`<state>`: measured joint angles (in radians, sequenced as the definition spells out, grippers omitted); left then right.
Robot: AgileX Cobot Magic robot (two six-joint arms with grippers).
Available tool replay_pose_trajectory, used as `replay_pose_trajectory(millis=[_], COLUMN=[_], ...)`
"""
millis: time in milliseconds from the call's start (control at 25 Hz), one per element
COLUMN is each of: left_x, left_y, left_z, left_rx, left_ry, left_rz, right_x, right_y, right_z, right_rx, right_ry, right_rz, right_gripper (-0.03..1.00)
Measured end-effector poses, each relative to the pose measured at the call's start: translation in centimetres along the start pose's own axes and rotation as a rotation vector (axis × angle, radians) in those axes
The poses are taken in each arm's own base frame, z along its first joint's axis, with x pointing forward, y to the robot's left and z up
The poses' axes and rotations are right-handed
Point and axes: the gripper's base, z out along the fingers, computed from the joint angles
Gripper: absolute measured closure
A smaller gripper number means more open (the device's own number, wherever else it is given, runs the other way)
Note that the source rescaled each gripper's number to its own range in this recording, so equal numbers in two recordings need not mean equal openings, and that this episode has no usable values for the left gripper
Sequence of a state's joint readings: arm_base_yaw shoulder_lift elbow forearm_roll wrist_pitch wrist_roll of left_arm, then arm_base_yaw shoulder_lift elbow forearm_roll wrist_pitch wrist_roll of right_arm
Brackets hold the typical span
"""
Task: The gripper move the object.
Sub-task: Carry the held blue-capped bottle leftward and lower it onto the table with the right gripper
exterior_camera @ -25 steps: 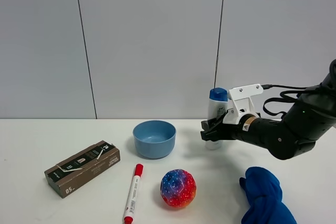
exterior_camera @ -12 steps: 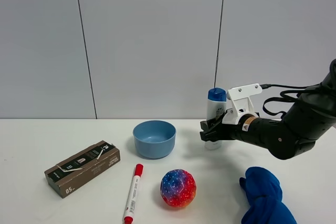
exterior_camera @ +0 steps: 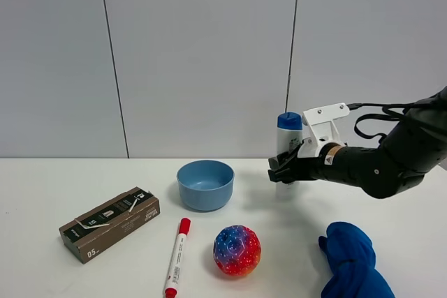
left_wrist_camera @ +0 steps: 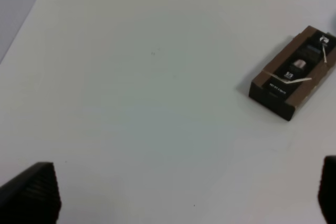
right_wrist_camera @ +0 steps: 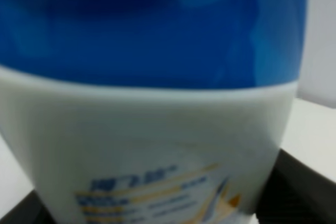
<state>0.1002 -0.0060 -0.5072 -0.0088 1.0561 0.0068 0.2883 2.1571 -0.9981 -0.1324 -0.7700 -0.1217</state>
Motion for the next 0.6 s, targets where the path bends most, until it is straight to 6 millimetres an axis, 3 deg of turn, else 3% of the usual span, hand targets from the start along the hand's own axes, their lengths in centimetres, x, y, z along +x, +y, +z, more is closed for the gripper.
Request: replay_pose_trajectory(millis=[320,600], left_x=[0.0,0.0], left_y=[0.0,0.0], left_z=[0.0,0.0], left_rx=[0.0,0.0], left_ry=[0.0,0.0], left_rz=[0.0,0.0], right_x=[-3.8,-6.8], right_y=[-0.4,0.9], right_z=[-1.3,-2.7], right_rx=[-0.023,-0.107], right_ry=[-0.064,-0.083], right_rz=[-0.035,-0.06], right_gripper=[0.96,0.96])
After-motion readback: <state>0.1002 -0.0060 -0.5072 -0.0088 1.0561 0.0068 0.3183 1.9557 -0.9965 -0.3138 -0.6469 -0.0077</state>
